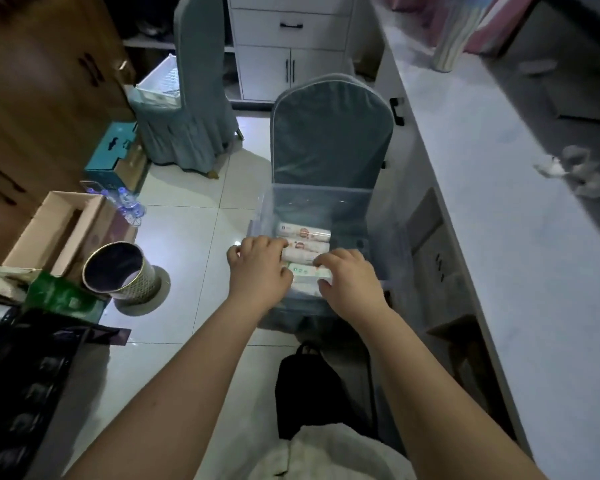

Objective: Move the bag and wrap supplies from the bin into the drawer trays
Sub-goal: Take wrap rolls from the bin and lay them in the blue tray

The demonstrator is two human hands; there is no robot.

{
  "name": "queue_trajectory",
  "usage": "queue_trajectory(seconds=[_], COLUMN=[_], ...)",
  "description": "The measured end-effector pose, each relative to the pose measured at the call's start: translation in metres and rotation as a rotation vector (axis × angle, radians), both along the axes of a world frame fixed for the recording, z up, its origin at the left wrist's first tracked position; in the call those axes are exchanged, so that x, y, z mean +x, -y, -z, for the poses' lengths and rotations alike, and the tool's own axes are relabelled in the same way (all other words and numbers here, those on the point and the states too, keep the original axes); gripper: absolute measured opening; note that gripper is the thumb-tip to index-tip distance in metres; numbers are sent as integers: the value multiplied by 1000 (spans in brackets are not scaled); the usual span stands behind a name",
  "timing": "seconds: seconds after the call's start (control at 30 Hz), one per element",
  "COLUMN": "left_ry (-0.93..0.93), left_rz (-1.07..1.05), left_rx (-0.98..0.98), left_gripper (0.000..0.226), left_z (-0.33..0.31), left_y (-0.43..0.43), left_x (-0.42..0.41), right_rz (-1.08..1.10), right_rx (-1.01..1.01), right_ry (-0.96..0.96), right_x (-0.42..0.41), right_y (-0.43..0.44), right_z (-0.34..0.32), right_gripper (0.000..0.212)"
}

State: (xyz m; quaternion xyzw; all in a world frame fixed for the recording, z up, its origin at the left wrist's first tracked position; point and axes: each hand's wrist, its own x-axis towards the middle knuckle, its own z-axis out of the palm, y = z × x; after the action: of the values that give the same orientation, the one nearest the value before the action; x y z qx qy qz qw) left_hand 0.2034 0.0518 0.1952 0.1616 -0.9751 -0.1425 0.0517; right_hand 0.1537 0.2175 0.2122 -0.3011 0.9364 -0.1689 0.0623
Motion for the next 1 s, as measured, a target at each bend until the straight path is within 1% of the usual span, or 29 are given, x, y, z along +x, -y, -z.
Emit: queue_trajectory(seconds=[0.17, 0.27, 0.33, 0.43, 0.53, 0.73, 0.87, 1.0], left_ry=[136, 227, 309, 409, 497, 625, 648, 610], left_rz=[-7, 44, 102, 148, 162, 222, 268, 301], left_rx=[-25, -20, -11, 45, 91, 126, 135, 165], left_gripper=[44, 47, 55, 62, 60, 60, 58, 57], left_z=[30, 68, 99, 141, 177, 248, 292, 330], left_y=[26, 34, 37, 45, 55, 74, 82, 85], left_x=[-104, -152, -172, -194, -218, -269, -291, -306], right_rz=[-28, -54, -63, -50, -32, 53, 32, 7], right_rx=[43, 122, 200, 265, 291, 417, 449, 502], right_ry=[110, 193, 262, 364, 440, 581, 581, 596], right_x=[-114, -163, -186, -208, -226, -256, -268, -274], right_y=[31, 39, 43, 48, 54, 64, 85, 103], right_z=[36, 74, 103, 143, 180, 260, 309, 348], right_gripper=[39, 40, 41, 47, 53, 66, 65, 62])
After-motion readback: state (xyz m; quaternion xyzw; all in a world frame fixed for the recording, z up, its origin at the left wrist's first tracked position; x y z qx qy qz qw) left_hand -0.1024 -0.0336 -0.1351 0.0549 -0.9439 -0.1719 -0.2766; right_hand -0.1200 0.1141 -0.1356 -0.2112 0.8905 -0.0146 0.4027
